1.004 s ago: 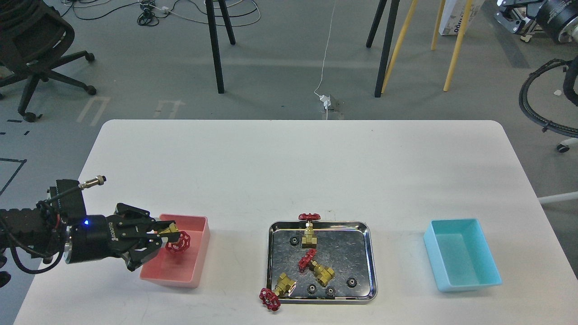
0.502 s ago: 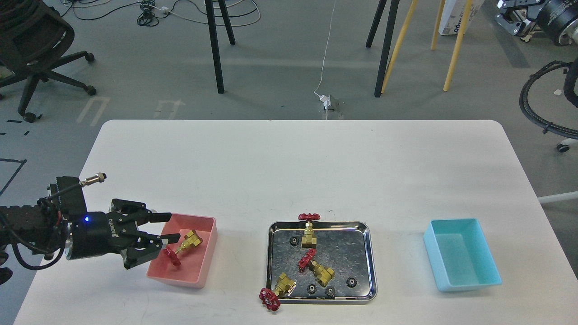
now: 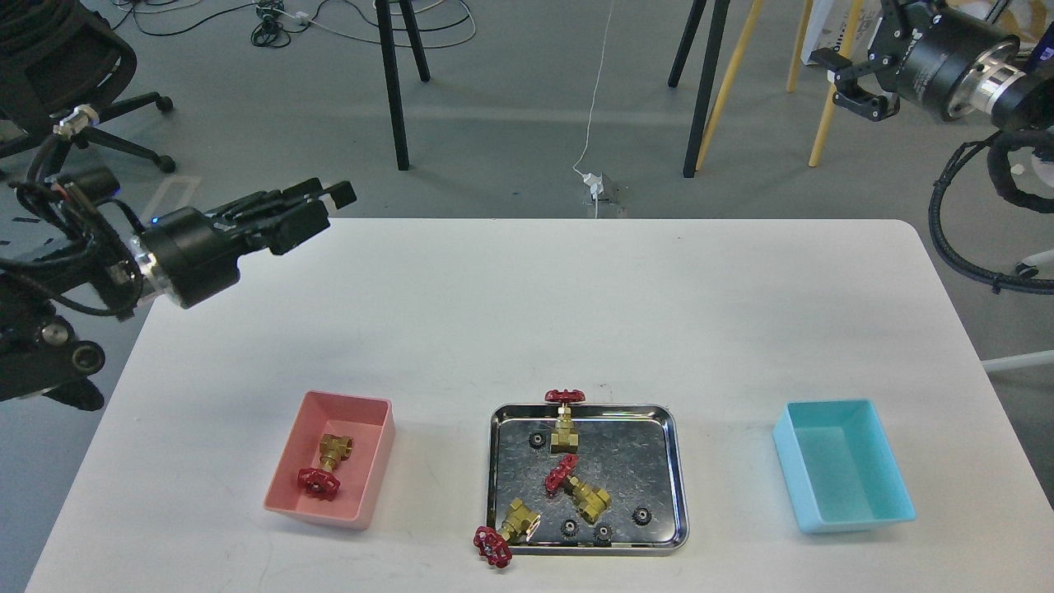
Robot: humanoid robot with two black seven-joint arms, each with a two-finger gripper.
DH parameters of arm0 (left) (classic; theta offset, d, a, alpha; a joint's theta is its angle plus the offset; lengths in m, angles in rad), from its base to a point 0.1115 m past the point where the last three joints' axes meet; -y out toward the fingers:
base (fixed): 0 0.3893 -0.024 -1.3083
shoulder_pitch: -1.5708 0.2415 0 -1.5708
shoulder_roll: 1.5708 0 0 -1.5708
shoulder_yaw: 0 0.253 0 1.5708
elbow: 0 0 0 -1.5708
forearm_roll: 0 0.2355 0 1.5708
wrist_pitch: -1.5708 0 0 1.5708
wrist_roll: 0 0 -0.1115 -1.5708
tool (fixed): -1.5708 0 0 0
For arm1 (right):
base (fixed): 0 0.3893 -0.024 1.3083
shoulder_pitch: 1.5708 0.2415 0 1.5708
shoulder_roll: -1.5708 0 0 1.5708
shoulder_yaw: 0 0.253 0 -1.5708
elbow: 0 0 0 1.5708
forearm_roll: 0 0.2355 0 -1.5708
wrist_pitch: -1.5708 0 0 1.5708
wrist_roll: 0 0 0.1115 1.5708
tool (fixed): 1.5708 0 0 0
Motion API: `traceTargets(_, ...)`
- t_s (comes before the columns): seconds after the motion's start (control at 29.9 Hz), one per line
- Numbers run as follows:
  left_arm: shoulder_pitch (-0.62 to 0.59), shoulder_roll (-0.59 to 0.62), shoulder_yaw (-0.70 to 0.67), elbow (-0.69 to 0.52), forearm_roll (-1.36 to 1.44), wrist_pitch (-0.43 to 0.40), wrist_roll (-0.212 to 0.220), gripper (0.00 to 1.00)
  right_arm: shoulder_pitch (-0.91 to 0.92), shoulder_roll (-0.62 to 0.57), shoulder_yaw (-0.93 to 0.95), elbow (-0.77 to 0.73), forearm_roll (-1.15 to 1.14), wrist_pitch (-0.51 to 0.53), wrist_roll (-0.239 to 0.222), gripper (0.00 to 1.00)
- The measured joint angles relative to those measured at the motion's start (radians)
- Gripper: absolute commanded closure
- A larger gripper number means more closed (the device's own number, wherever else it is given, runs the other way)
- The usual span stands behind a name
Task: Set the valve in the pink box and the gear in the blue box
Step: 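Raise the left gripper away and bring the right gripper forward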
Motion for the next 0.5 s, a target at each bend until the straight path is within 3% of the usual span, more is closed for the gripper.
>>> traceTargets(0.17, 0.028, -0.111, -0.317, 0.005, -0.411, -0.286, 0.000, 0.29, 0.001, -0.096, -0.067, 0.231, -0.323, 0.000, 0.000, 0.01)
traceTargets(0.33, 0.163, -0.232, -0.674, 0.054, -0.628, -0.561, 0.000, 0.28, 0.006, -0.146, -0.126, 0.423, -0.557, 0.000, -0.002, 0.01)
traceTargets(0.4, 0.217, -0.290, -0.778, 0.090, -0.655, -0.631, 0.000, 0.28, -0.002, -0.145, -0.137, 0.481, -0.651, 0.000, -0.002, 0.01)
traceTargets(0.5, 0.297, -0.356, -0.863, 0.114, -0.673, -0.671, 0.000, 0.28, -0.015, -0.142, -0.170, 0.596, -0.820, 0.000, -0.002, 0.01)
